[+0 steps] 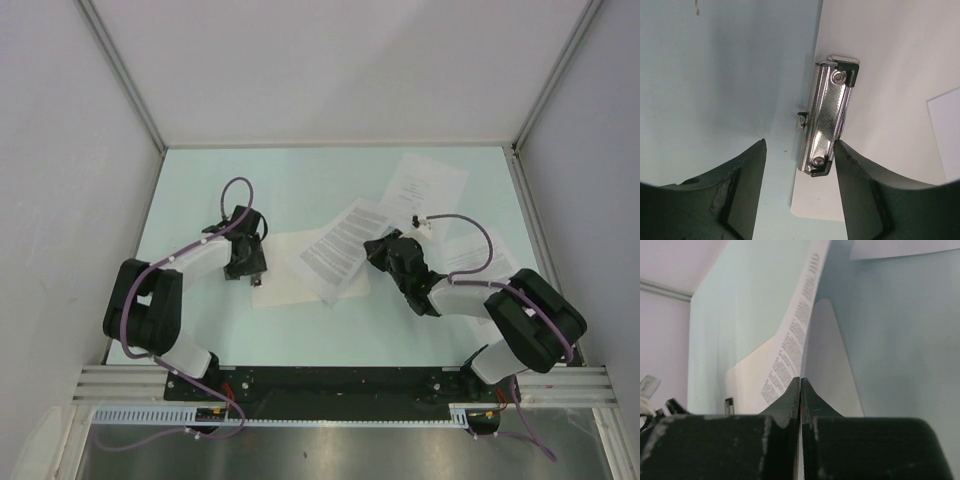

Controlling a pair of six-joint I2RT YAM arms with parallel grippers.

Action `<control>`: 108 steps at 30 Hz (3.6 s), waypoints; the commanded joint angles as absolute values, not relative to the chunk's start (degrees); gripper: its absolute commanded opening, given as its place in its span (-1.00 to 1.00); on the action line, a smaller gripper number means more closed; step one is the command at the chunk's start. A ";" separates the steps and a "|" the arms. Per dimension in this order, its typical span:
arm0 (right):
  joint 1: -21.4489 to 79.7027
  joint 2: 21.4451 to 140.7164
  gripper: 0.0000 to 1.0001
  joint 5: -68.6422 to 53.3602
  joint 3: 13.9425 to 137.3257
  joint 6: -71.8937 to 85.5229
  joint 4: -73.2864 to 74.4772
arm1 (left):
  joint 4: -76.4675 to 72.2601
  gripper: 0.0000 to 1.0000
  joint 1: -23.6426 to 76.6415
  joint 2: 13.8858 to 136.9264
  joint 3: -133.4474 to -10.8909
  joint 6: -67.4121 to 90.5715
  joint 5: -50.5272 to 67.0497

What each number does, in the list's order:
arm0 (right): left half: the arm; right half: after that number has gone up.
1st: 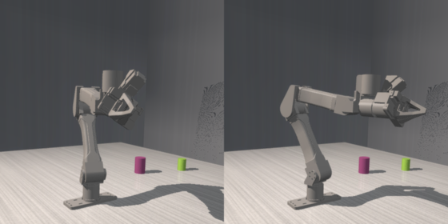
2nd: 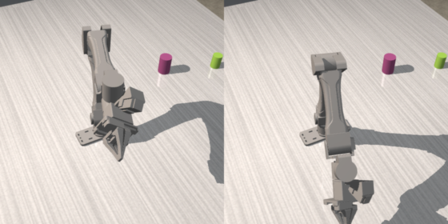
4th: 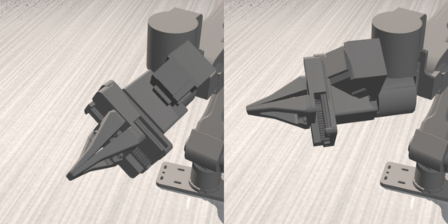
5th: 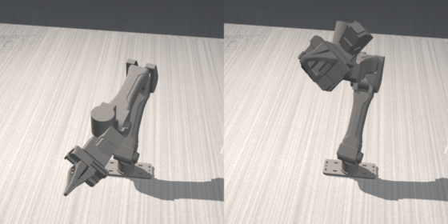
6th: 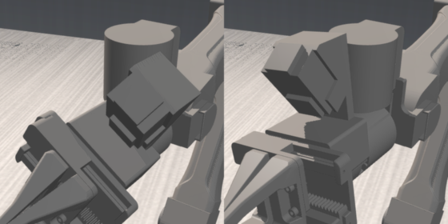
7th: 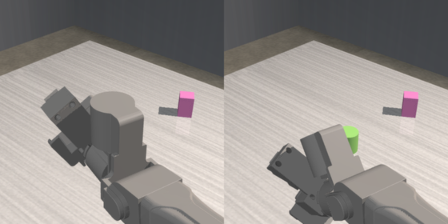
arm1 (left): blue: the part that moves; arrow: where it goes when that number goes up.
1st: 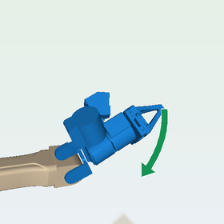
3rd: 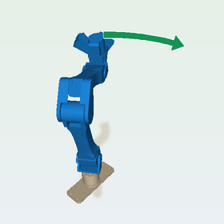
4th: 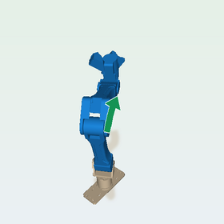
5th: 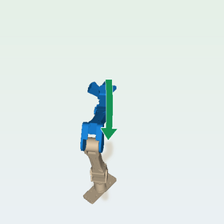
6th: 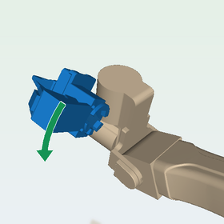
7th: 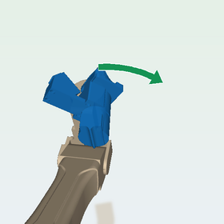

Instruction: Put the files into the folder

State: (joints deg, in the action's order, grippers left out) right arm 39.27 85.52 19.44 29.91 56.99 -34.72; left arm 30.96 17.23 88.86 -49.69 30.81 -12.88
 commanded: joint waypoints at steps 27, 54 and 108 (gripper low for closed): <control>44.82 91.67 -1.00 34.28 31.38 73.04 -31.38 | 30.76 0.06 17.40 96.95 -55.72 24.17 -11.78; 48.60 97.99 -1.00 30.58 35.24 76.29 -33.57 | 23.20 -1.00 20.92 82.35 -37.97 48.69 -3.52; 57.92 102.04 -1.00 43.15 27.86 90.44 -39.46 | 16.79 -1.00 20.92 69.70 -26.63 68.99 0.18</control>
State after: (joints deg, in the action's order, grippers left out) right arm 57.54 103.26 38.50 28.84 91.29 -40.84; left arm 15.14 20.58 70.06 -27.68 65.84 -0.10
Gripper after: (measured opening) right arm 0.009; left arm 0.338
